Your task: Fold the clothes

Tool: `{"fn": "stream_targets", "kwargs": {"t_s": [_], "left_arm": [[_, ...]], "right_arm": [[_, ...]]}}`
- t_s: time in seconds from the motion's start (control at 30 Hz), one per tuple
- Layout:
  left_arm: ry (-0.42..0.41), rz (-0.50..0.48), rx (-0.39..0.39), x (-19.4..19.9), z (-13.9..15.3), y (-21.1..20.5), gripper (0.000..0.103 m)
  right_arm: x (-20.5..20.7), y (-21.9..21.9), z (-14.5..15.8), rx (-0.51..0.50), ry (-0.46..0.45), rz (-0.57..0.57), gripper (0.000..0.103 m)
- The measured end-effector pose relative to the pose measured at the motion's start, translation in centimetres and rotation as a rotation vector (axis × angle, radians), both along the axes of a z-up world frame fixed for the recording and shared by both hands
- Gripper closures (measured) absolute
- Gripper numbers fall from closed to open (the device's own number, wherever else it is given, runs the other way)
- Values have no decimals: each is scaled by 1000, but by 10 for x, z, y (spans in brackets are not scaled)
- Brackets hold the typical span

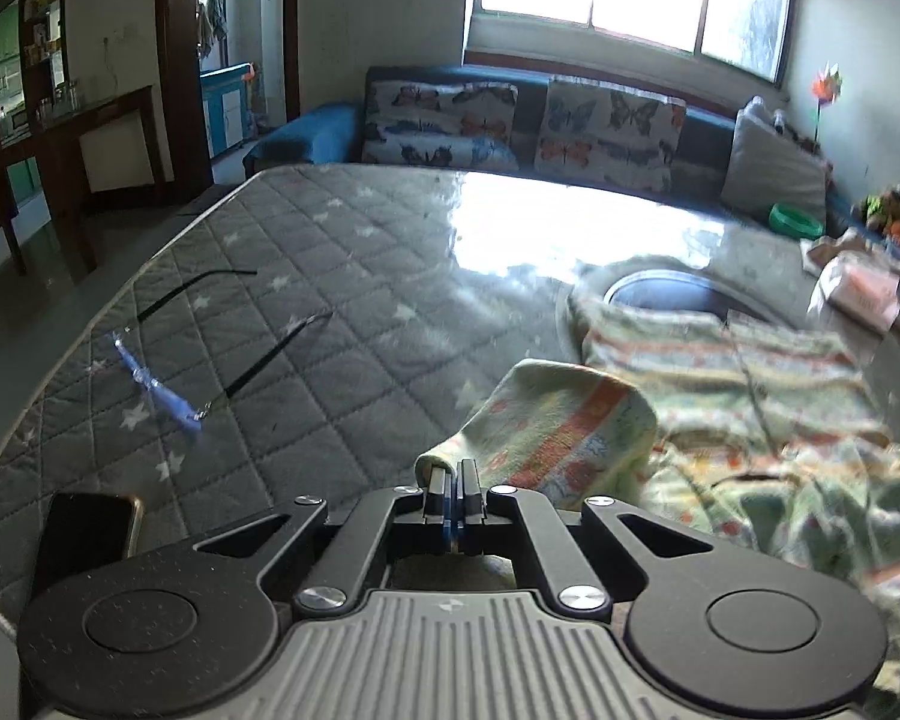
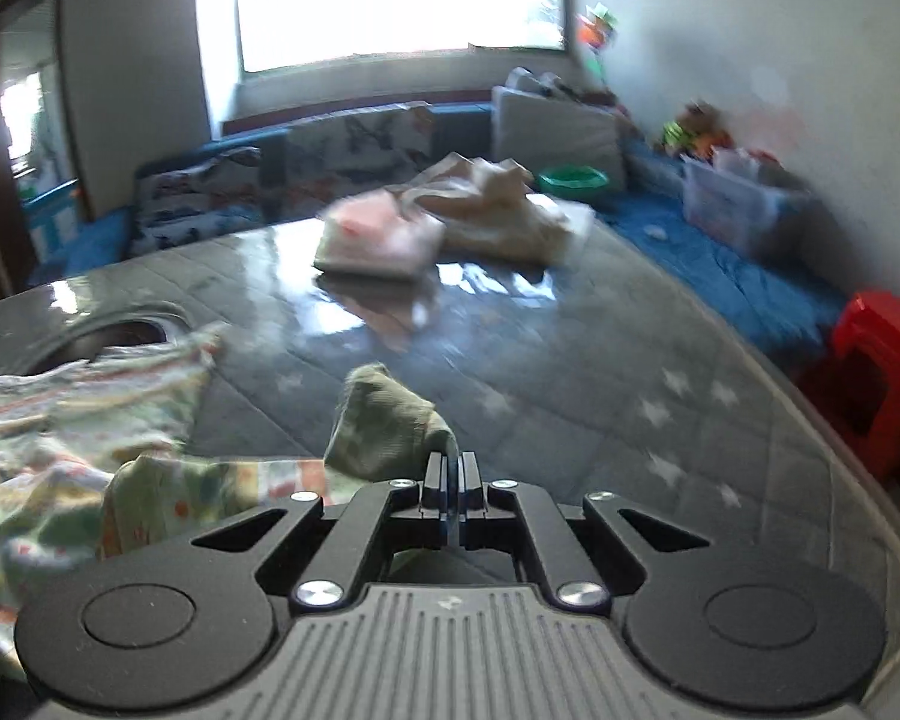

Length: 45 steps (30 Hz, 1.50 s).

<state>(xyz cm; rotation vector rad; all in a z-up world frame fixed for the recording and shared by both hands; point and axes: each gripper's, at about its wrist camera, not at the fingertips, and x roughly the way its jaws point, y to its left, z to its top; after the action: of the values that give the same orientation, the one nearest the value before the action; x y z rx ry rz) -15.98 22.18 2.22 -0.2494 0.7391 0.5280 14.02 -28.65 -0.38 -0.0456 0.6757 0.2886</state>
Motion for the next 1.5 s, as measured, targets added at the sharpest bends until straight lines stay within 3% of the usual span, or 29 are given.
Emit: {"fn": "stream_targets", "kwargs": {"t_s": [0.13, 0.23, 0.47, 0.63, 0.73, 0.83, 1.2, 1.27, 1.5], "left_arm": [[54, 1, -18, -7, -13, -3, 101], [84, 10, -31, -12, -21, -1, 101], [110, 3, -31, -14, -27, -7, 101], [113, 8, -32, -13, -27, -4, 101], [114, 17, -36, -15, -27, -3, 100], [119, 32, -43, -18, -29, 0, 97], [46, 44, -28, -37, -6, 7, 84], [25, 39, -37, -41, -1, 12, 76], [38, 100, 13, -21, -4, 39, 76]], "right_arm": [[-5, -13, -14, -15, 57, -41, 98], [-7, -21, -13, -18, 61, -78, 89], [-6, -24, 2, -56, -29, -118, 82], [3, -6, 2, -54, -49, -31, 80], [15, 6, -7, -43, -16, 29, 72], [27, 19, -19, -80, 2, 73, 72], [39, 6, -29, -134, 41, 16, 63], [40, 6, -29, -133, 42, 15, 63], [40, 8, -29, -137, 41, 6, 60]]}}
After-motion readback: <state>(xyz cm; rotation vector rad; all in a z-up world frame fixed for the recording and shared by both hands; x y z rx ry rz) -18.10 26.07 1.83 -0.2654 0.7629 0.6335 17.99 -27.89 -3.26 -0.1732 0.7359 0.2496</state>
